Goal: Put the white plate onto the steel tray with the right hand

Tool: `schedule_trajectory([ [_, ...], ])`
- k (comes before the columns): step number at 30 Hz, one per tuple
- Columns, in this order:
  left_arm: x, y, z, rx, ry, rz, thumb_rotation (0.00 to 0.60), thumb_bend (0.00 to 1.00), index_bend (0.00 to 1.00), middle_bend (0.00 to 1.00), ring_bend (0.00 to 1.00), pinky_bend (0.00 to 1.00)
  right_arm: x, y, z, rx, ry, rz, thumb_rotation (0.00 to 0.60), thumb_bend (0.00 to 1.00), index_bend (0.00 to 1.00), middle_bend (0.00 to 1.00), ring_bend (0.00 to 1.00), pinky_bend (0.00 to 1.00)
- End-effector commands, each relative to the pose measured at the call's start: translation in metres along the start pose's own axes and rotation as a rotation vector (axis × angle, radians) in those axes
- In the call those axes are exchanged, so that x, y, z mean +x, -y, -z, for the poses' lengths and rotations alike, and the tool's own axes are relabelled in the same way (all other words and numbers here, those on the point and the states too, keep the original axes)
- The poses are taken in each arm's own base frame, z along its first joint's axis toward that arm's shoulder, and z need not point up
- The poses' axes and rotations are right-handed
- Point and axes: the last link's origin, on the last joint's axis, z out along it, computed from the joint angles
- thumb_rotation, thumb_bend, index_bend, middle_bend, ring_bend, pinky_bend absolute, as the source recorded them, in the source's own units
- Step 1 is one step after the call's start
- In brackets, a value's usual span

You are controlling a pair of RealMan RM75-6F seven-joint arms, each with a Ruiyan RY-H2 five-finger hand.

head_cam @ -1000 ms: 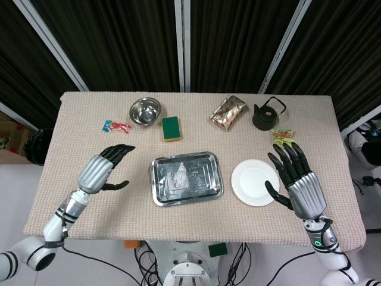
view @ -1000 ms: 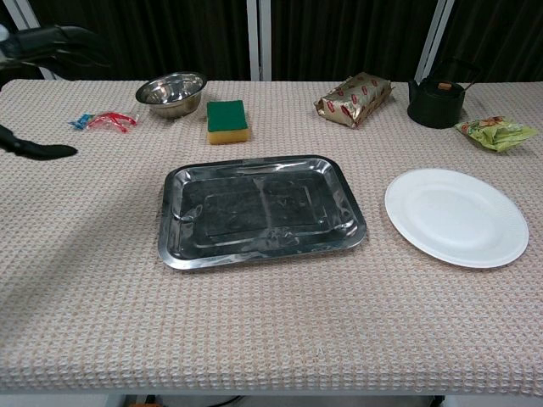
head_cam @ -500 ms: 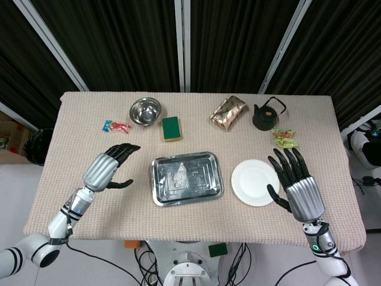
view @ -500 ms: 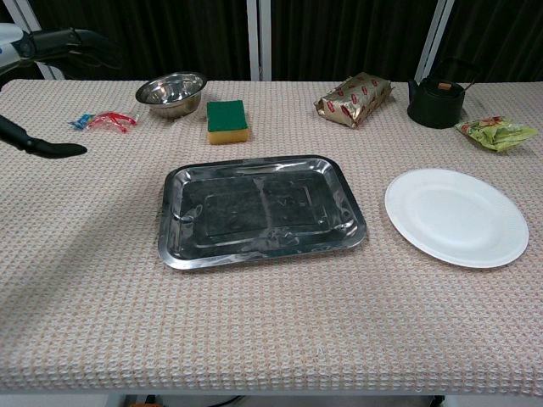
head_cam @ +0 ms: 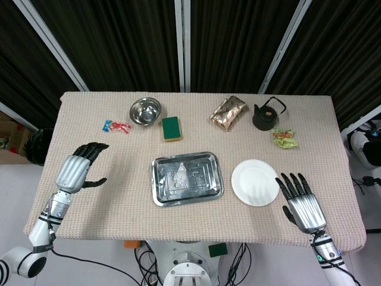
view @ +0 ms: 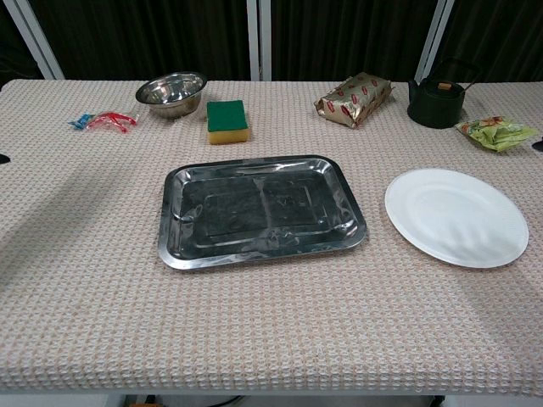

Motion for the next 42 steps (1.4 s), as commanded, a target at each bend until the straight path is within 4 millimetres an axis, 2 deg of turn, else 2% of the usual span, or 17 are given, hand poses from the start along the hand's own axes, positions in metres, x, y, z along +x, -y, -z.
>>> schedule_trajectory([
  [1,0.0,0.001,0.003,0.006,-0.009,0.0,0.6,0.11,0.18,0.19,0.15,0.21,-0.02,0.004,-0.002,-0.017,0.077,-0.021,0.6,0.32,0.08,0.0,0.0,0.0],
  [6,0.003,0.004,0.005,0.014,-0.032,0.009,0.6,0.11,0.2,0.19,0.15,0.21,-0.029,0.012,-0.012,-0.021,0.083,-0.04,0.6,0.18,0.11,0.0,0.0,0.0],
  [9,0.005,0.005,0.006,0.013,-0.039,0.012,0.6,0.11,0.21,0.2,0.15,0.21,-0.033,0.018,-0.017,-0.007,0.074,-0.04,0.6,0.16,0.15,0.0,0.0,0.0],
  [21,0.006,0.008,0.006,0.007,-0.026,-0.001,0.6,0.11,0.21,0.2,0.15,0.21,-0.046,0.036,-0.034,0.017,0.01,-0.031,0.6,0.18,0.31,0.03,0.0,0.0],
  [27,0.006,0.01,0.006,0.01,-0.023,0.001,0.6,0.11,0.21,0.19,0.15,0.21,-0.045,0.038,-0.04,0.021,-0.032,-0.049,0.6,0.25,0.38,0.06,0.0,0.0],
  [42,0.001,0.011,0.006,0.013,-0.001,-0.008,0.6,0.11,0.21,0.2,0.15,0.21,-0.055,0.041,-0.045,0.039,0.007,-0.006,0.6,0.28,0.39,0.05,0.0,0.0],
])
